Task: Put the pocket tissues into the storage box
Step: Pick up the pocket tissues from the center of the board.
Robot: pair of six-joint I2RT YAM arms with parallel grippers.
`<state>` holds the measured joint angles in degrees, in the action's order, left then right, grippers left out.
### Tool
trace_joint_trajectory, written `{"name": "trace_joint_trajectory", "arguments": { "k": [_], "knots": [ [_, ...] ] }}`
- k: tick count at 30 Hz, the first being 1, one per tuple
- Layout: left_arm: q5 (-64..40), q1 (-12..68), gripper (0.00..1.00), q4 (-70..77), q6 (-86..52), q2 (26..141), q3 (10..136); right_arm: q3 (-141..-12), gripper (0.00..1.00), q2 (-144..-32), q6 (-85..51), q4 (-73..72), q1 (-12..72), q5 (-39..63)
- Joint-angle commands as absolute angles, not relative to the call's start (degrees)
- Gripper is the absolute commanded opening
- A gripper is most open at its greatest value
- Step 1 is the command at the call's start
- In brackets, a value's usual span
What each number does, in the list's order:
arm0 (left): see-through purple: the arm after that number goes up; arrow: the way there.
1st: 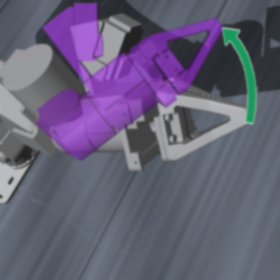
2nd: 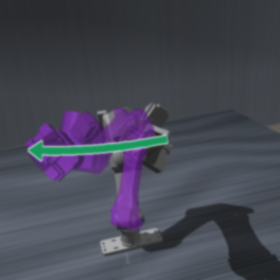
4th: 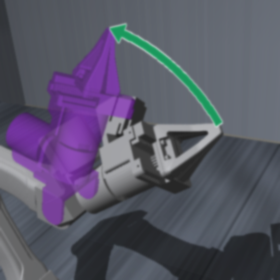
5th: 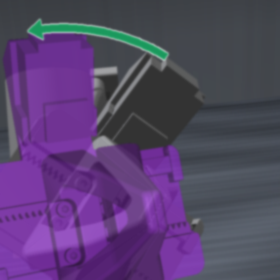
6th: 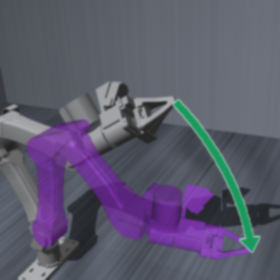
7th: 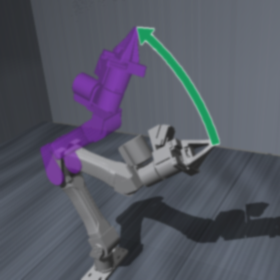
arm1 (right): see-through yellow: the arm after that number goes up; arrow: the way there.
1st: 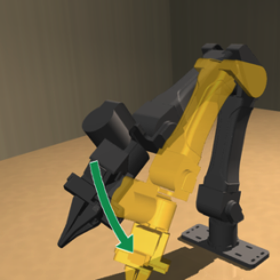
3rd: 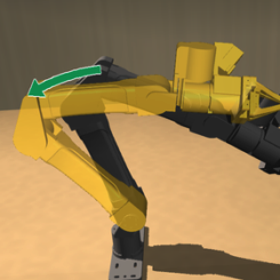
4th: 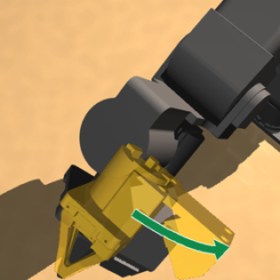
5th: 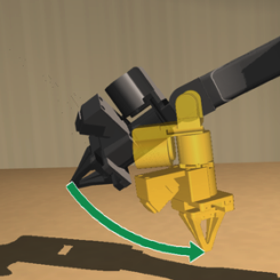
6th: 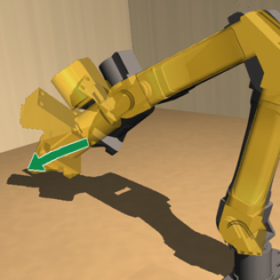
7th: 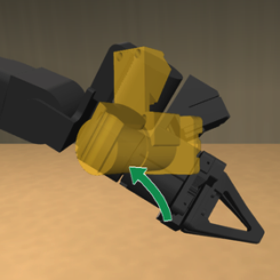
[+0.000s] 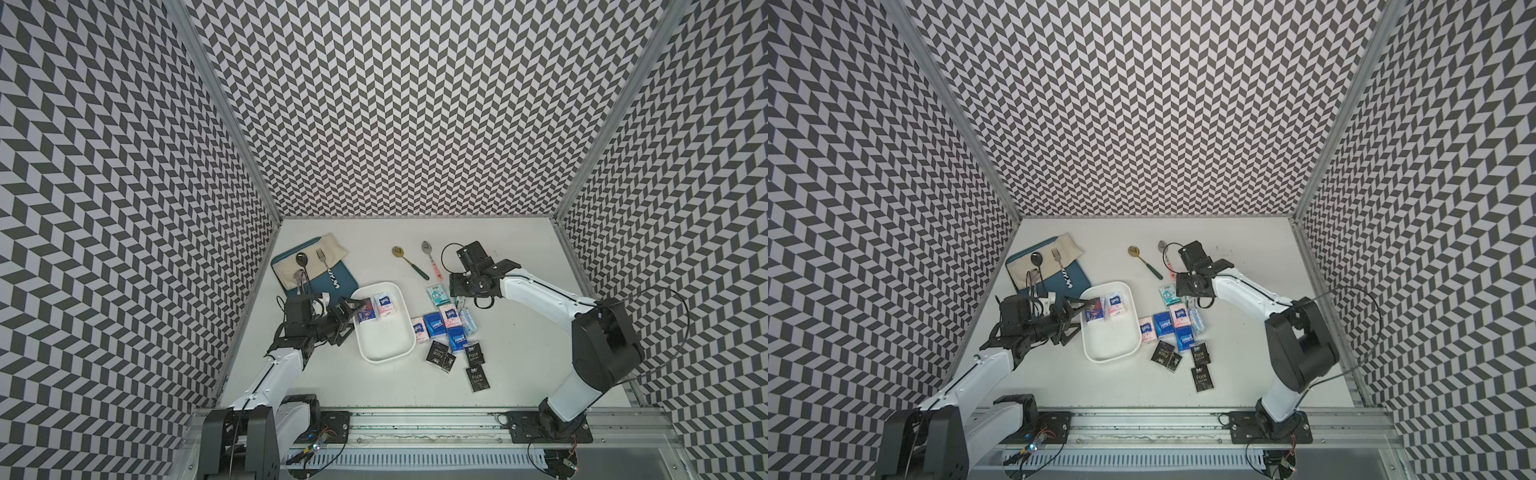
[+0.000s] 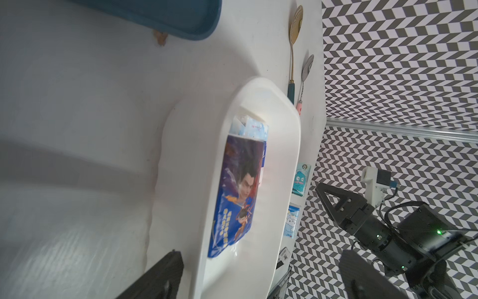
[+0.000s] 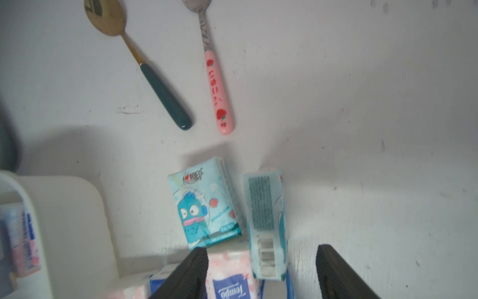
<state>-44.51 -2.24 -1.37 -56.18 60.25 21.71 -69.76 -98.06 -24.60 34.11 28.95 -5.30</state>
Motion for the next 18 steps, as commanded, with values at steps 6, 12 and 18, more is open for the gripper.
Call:
{"name": "trace_joint_trajectory", "arguments": {
  "k": [6, 12, 18],
  "knots": [
    [-43.33, -6.27, 1.0, -2.55, -50.17, 64.22, 27.14, -72.56, 0.62, -105.54, -22.24, 31.08, 28.32, -5.24],
    [-43.65, -10.58, 1.0, -6.2, -45.62, 64.31, 28.87, -72.16, 0.38, -106.37, -22.49, 29.92, 27.8, -3.59],
    [-43.65, -11.9, 1.0, -7.25, -44.47, 63.46, 28.11, -73.15, 0.25, -103.47, -21.86, 31.61, 27.51, -6.31]
  ]
}}
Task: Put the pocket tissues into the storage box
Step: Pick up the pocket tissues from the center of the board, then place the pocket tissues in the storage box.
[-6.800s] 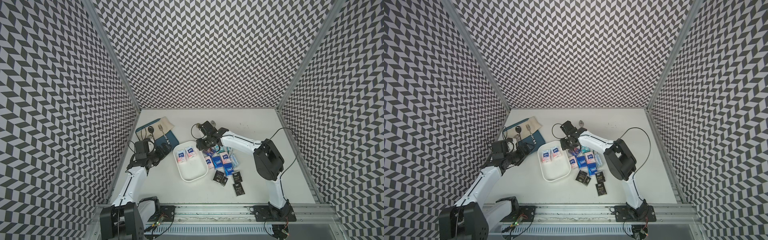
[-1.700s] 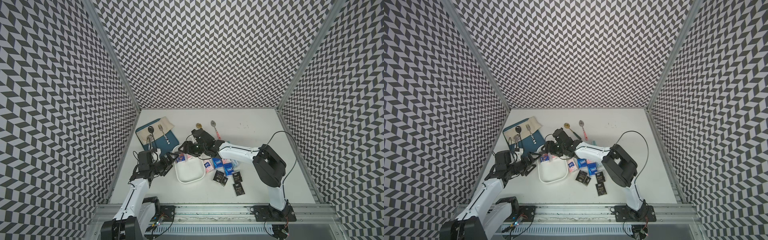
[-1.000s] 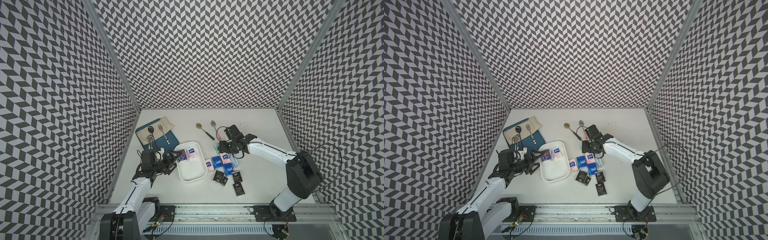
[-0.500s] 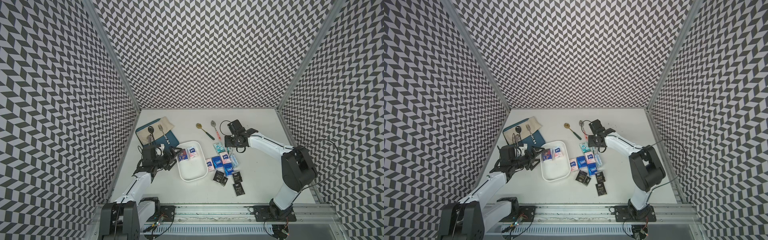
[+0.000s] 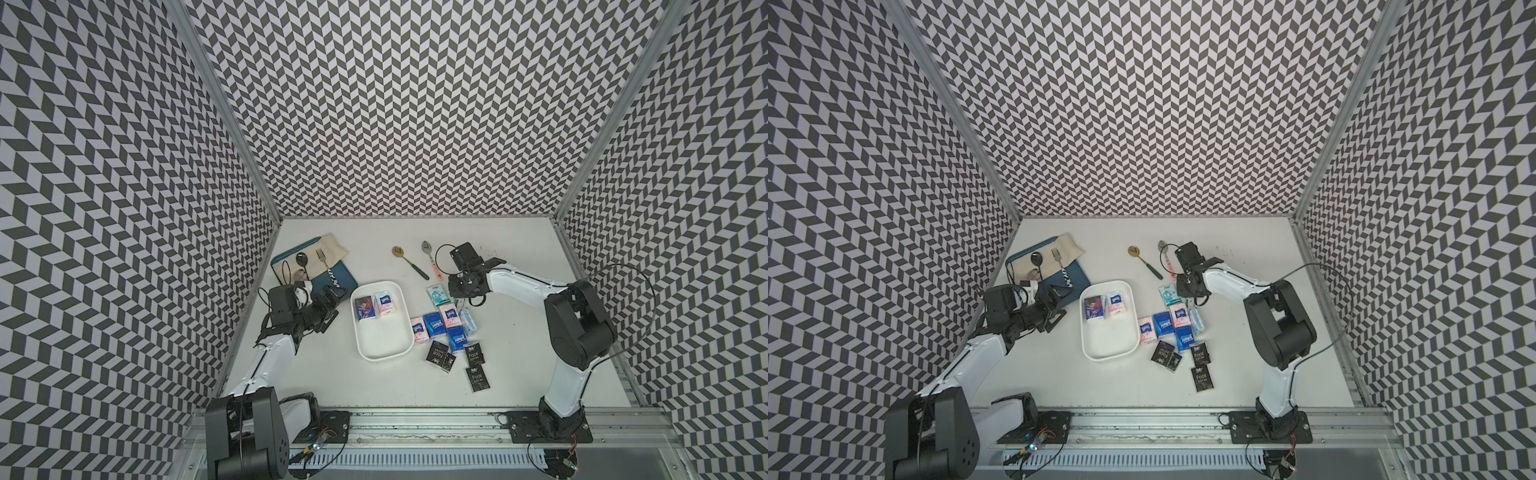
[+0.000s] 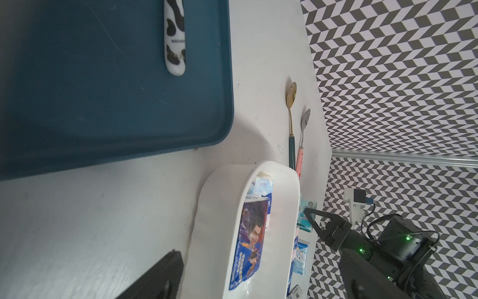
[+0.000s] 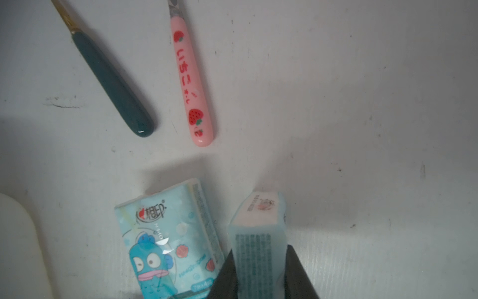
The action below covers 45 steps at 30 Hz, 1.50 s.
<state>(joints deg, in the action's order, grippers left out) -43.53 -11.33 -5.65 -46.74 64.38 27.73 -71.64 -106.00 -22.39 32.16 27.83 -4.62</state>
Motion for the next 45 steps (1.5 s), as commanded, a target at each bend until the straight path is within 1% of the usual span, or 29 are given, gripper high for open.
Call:
{"name": "trace_joint_trajectory", "arguments": {
  "k": [1, 4, 7, 10, 12, 14, 17, 19, 24, 29, 32, 38, 45],
  "knots": [
    [-43.62, -12.01, 1.0, -7.14, -44.41, 63.38, 27.89, -73.49, 0.25, -102.9, -21.59, 32.2, 27.51, -6.69],
    [-43.63, -12.28, 1.0, -7.19, -44.0, 63.31, 27.66, -75.14, 0.24, -100.86, -21.03, 34.16, 27.51, -6.5],
    [-43.68, -12.55, 1.0, -7.46, -43.38, 63.45, 27.79, -76.5, 0.24, -98.58, -20.7, 34.98, 27.51, -2.83],
    [-43.81, -12.5, 1.0, -7.56, -43.32, 63.46, 27.62, -76.52, 0.24, -96.11, -20.57, 32.66, 27.69, 6.09],
    [-44.35, -12.52, 1.0, -7.37, -43.72, 63.35, 27.43, -75.11, 0.25, -94.51, -21.17, 28.6, 28.11, 14.92],
    [-44.73, -12.51, 1.0, -7.33, -43.94, 63.04, 27.29, -73.57, 0.25, -93.58, -23.03, 24.43, 28.75, 21.63],
    [-44.96, -12.52, 1.0, -7.7, -43.86, 62.33, 27.12, -71.93, 0.26, -93.33, -25.89, 18.8, 30.14, 28.2],
    [-45.05, -12.56, 1.0, -8.2, -43.79, 61.84, 26.91, -71.7, 0.26, -94.07, -27.02, 16.24, 31.53, 30.54],
    [-45.22, -12.36, 1.0, -9.86, -42.28, 61.04, 26.06, -73.66, 0.26, -98.19, -28.54, 13.75, 36.22, 32.05],
    [-44.37, -12.27, 1.0, -13.04, -39.25, 60.58, 25.64, -75.39, 0.25, -102.93, -31.16, 9.83, 39.78, 31.47],
    [-44.43, -11.96, 1.0, -13.05, -39.37, 60.11, 24.95, -76.68, 0.25, -106.34, -33.1, 7.25, 40.97, 32.63],
    [-44.42, -11.74, 1.0, -12.44, -39.75, 60.05, 25.03, -81.15, 0.25, -112.75, -35.07, 7.36, 42.94, 31.4],
    [-44.61, -11.65, 1.0, -11.65, -40.07, 60.29, 25.4, -82.33, 0.25, -116.2, -39.09, 5.02, 43.37, 29.05]
  ]
}}
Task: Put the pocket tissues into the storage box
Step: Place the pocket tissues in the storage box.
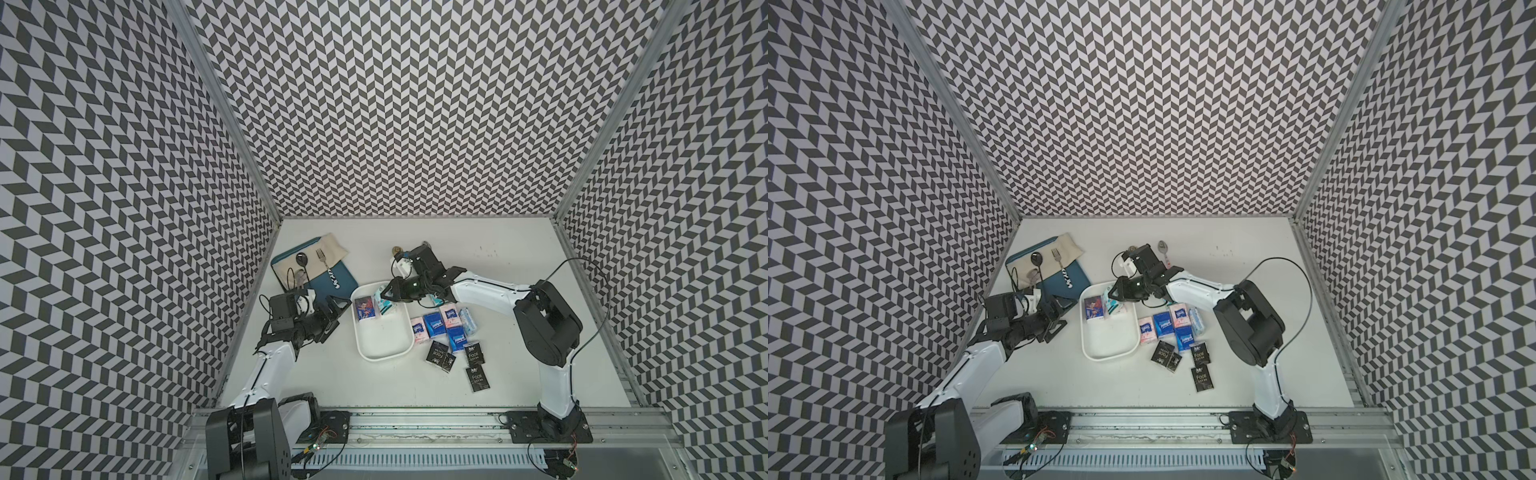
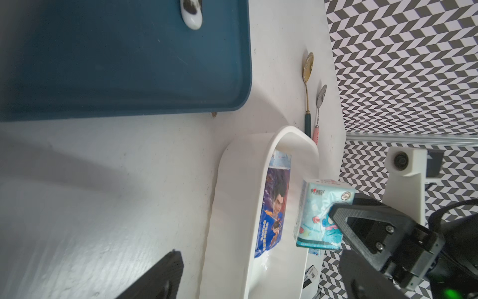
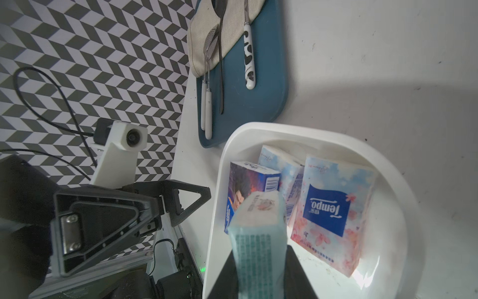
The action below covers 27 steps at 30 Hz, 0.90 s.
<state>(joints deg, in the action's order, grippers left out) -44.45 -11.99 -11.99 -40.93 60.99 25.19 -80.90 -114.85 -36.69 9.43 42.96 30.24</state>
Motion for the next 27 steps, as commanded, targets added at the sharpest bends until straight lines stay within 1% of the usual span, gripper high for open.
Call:
{"name": "trace_joint_trajectory", "arguments": {
  "k": [1, 9, 15, 17, 19, 21, 24, 27],
  "knots": [
    [-44.64, -11.62, 1.0, -11.5, -40.14, 60.26, 25.32, -82.53, 0.25, -116.68, -39.56, 4.94, 43.35, 28.81],
    [-44.71, -11.62, 1.0, -11.18, -40.34, 60.12, 24.96, -83.04, 0.26, -119.68, -42.19, 2.73, 43.68, 30.14],
    [-44.89, -11.66, 1.0, -11.16, -40.34, 60.03, 24.81, -84.82, 0.31, -119.82, -40.47, 7.02, 43.62, 24.95],
    [-44.91, -11.64, 1.0, -11.16, -40.42, 59.96, 24.84, -85.7, 0.35, -119.88, -39.74, 8.7, 43.64, 23.17],
    [-44.9, -11.67, 1.0, -11.21, -40.5, 59.94, 24.94, -87.0, 0.44, -120.06, -38.75, 10.91, 43.66, 21.17],
    [-44.91, -11.66, 1.0, -11.25, -40.52, 59.79, 24.95, -88.03, 0.51, -119.98, -37.84, 12.77, 43.67, 19.2],
    [-44.84, -11.65, 1.0, -11.38, -40.65, 59.57, 24.88, -89.51, 0.56, -119.42, -36.46, 15.03, 43.85, 16.55],
    [-44.89, -11.61, 1.0, -11.37, -40.78, 59.54, 24.96, -90.72, 0.57, -118.7, -35.38, 16.73, 44.12, 14.03]
  ]
}}
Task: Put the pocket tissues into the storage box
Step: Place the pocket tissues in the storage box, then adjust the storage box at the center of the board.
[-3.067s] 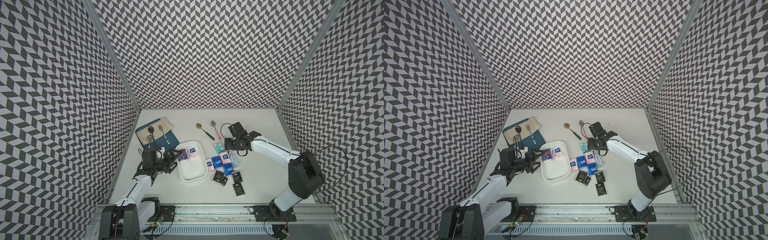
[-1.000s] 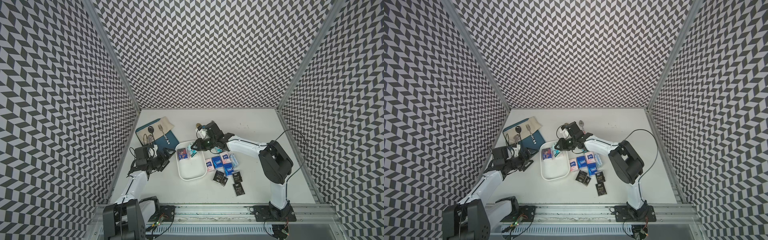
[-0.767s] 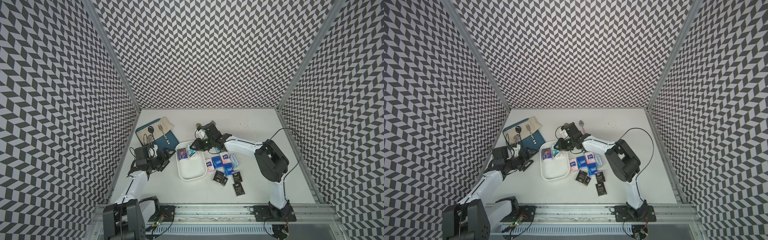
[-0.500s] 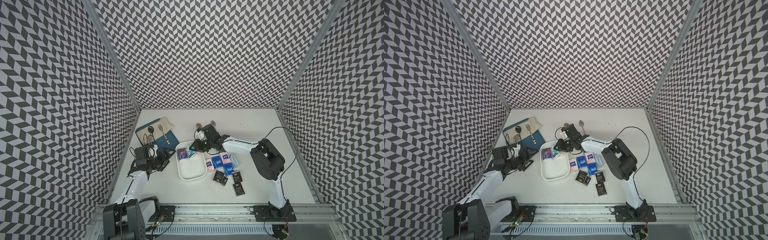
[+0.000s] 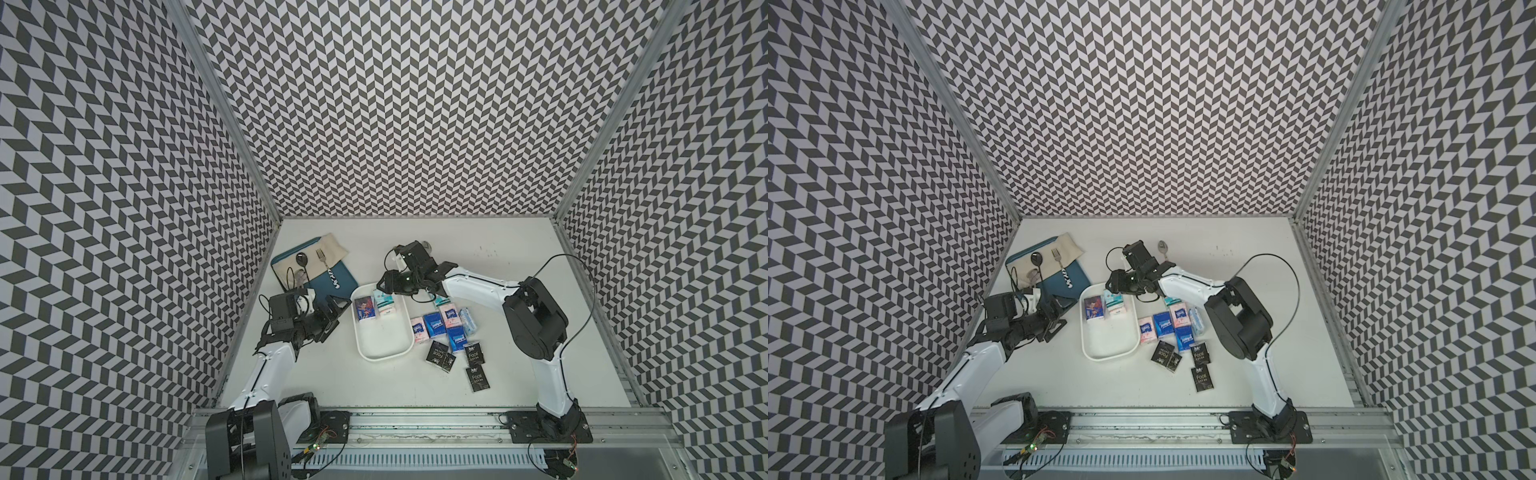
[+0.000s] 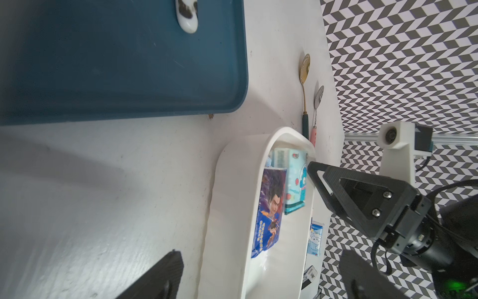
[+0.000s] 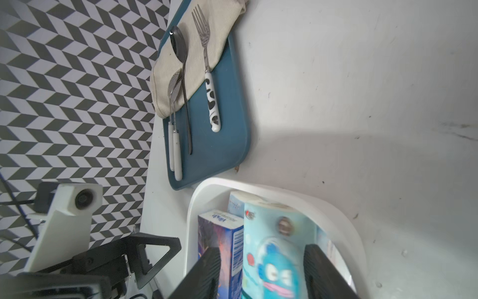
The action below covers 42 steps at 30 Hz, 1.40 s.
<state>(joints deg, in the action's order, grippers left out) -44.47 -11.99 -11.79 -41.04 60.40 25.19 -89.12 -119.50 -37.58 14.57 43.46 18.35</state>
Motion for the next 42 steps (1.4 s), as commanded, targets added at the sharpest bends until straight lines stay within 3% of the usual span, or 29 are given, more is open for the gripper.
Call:
{"name": "trace_joint_trajectory", "arguments": {
  "k": [1, 6, 10, 19, 28, 42],
  "knots": [
    [-44.88, -11.66, 1.0, -11.38, -40.86, 59.52, 24.92, -91.17, 0.58, -118.57, -34.92, 17.16, 44.14, 13.78],
    [-44.89, -11.62, 1.0, -11.34, -40.96, 59.33, 25.04, -93.06, 0.58, -117.04, -33.13, 19.06, 45.29, 12.91],
    [-44.91, -11.61, 1.0, -11.25, -40.96, 59.3, 25.02, -92.69, 0.56, -116.0, -31.37, 19.86, 46.93, 18.55],
    [-44.53, -11.69, 1.0, -10.77, -41.22, 60.09, 25.73, -87.02, 0.35, -113.29, -27.5, 23.49, 53.28, 23.52],
    [-44.8, -11.61, 1.0, -10.98, -41.75, 60.03, 25.89, -86.4, 0.35, -116.12, -27.77, 22.1, 55.55, 24.68],
    [-44.4, -6.41, 1.0, -10.81, -46.08, 55.69, 21.16, -94.64, 0.35, -122.67, -27.2, 21.38, 55.24, 16.9]
  ]
}}
